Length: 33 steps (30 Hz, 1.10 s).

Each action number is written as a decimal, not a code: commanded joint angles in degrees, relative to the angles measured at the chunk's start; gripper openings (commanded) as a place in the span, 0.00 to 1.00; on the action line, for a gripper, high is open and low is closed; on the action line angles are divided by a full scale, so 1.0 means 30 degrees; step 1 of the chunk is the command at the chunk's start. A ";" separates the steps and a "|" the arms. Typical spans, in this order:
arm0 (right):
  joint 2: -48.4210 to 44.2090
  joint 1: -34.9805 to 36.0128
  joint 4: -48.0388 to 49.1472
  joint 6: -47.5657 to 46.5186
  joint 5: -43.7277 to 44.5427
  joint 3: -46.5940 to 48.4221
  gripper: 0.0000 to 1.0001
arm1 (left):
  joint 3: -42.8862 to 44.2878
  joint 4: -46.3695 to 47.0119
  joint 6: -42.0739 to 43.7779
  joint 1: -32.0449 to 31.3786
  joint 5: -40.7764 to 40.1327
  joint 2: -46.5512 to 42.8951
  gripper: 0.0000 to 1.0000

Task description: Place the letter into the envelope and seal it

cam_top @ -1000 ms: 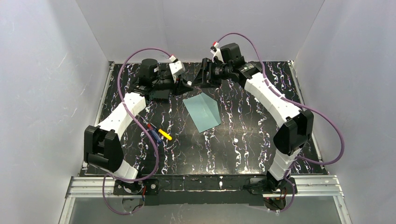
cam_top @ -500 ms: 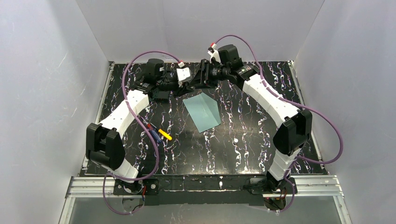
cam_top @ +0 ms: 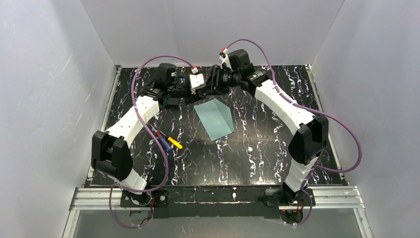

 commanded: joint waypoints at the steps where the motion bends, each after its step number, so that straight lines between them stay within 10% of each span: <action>1: 0.0849 0.0715 -0.0390 -0.0209 0.0626 0.1102 0.42 | 0.0867 -0.0332 -0.0147 -0.0122 -0.0210 -0.0371 0.00; 9: 0.1308 0.1009 -0.0915 -0.0346 0.1802 0.1372 0.23 | 0.1259 -0.1331 -0.1006 -0.0122 -0.0843 -0.0357 0.07; 19: 0.0885 0.0710 -0.2230 -0.0460 0.1721 0.2006 0.12 | -0.0252 -0.2033 -0.2180 0.0092 -0.1143 -0.0134 0.46; 28: 0.0637 0.0002 -0.3100 -0.0579 0.0085 0.1724 0.12 | -0.1156 -0.0553 -0.3358 0.0534 0.0601 0.0489 0.53; 33: 0.0806 -0.0102 -0.3171 -0.0668 -0.0638 0.1772 0.12 | -0.0967 0.0477 -0.4298 0.0580 0.1430 0.1024 0.38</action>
